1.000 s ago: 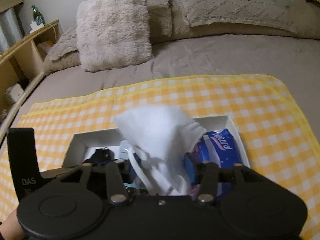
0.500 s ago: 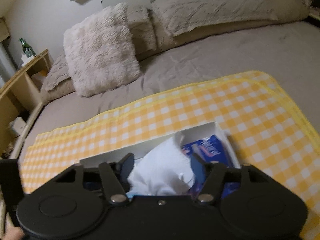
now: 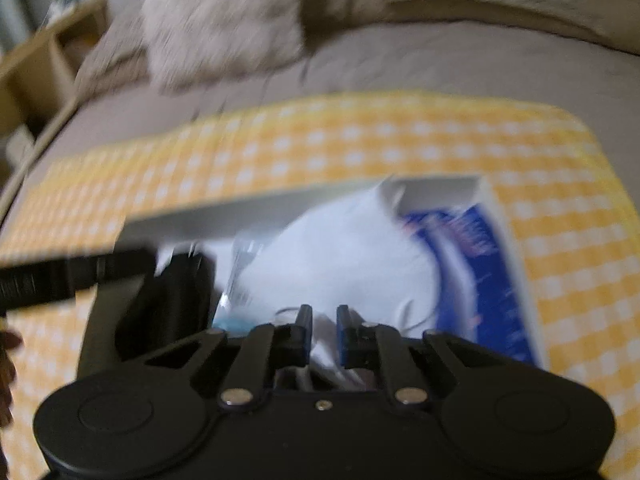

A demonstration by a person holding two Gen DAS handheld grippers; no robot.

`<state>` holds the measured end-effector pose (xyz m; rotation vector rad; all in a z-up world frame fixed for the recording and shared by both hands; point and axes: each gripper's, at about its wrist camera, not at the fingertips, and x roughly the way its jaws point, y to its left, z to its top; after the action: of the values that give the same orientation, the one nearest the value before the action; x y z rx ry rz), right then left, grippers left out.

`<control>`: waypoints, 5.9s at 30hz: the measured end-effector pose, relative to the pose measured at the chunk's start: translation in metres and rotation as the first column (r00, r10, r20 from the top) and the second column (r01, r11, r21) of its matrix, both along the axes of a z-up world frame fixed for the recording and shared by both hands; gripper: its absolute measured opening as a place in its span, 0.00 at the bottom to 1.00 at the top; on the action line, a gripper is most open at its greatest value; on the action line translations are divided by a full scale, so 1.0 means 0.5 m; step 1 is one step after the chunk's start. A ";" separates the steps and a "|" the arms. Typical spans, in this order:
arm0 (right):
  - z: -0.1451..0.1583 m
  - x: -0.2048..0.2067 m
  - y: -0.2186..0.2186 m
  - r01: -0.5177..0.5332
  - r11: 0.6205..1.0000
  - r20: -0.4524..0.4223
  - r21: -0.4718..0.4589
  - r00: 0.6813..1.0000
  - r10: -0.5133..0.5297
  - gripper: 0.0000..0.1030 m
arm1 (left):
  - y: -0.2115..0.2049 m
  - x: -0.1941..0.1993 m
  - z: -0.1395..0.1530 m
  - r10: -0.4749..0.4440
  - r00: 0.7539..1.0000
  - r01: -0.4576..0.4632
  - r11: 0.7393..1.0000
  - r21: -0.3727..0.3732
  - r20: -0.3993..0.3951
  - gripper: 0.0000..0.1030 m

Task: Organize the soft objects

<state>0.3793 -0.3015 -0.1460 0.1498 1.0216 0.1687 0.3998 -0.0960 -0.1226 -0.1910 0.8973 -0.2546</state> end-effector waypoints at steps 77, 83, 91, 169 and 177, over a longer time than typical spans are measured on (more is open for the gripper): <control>0.285 -0.318 -0.076 0.051 0.998 0.383 -0.030 0.923 -0.036 0.98 | 0.056 -0.308 0.219 0.079 0.974 -0.115 0.980 0.163 0.214 1.00; 0.302 -0.375 -0.092 0.073 0.997 0.423 -0.028 0.904 -0.055 1.00 | 0.060 -0.358 0.236 0.089 0.963 -0.137 0.974 0.178 0.255 1.00; 0.317 -0.437 -0.091 0.093 0.996 0.458 -0.015 0.886 -0.076 1.00 | 0.059 -0.438 0.259 0.114 0.937 -0.171 0.974 0.150 0.329 1.00; 0.314 -0.627 -0.026 0.077 0.989 0.563 -0.124 0.826 0.006 1.00 | 0.051 -0.643 0.233 0.101 0.902 -0.205 0.956 0.210 0.420 1.00; 0.314 -0.627 -0.027 0.076 0.989 0.563 -0.124 0.826 0.007 1.00 | 0.051 -0.643 0.232 0.101 0.903 -0.205 0.956 0.211 0.418 1.00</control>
<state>0.0660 -0.3148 0.0112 -0.0161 0.4326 0.0959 0.0783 -0.0707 -0.0066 0.0281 0.4906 -0.0263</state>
